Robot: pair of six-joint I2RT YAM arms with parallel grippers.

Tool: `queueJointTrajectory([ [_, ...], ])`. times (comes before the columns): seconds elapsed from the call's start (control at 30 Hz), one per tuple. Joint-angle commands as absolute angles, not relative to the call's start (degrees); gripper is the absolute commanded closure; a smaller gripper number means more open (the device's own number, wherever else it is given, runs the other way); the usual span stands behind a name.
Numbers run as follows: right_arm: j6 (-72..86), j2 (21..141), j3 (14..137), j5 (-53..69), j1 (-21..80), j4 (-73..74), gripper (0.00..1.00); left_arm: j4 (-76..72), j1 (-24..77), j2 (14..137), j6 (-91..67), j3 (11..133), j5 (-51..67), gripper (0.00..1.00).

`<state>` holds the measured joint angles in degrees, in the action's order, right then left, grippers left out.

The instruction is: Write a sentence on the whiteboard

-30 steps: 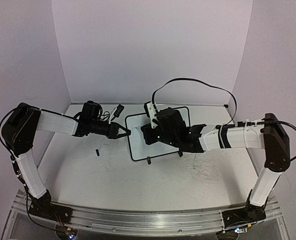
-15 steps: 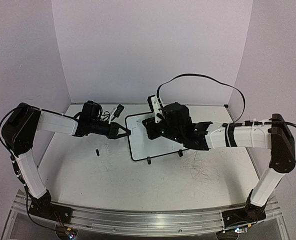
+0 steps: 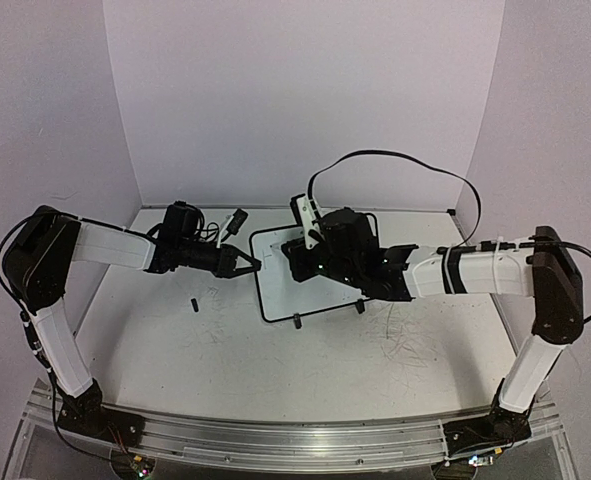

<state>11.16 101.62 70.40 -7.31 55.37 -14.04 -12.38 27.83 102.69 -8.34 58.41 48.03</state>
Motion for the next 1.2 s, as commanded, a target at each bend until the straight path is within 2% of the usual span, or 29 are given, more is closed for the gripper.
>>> queueJointTrajectory([
  [0.0, 10.7, 102.6, 73.0, -7.5, 55.3, -15.5, 1.00, -8.8, 27.5, 100.6, -8.1, 59.0, 47.2, 1.00],
  [1.17, 11.8, 103.7, 72.9, -9.8, 55.3, -12.2, 1.00, -8.7, 27.5, 100.1, -7.9, 59.0, 46.9, 1.00],
])
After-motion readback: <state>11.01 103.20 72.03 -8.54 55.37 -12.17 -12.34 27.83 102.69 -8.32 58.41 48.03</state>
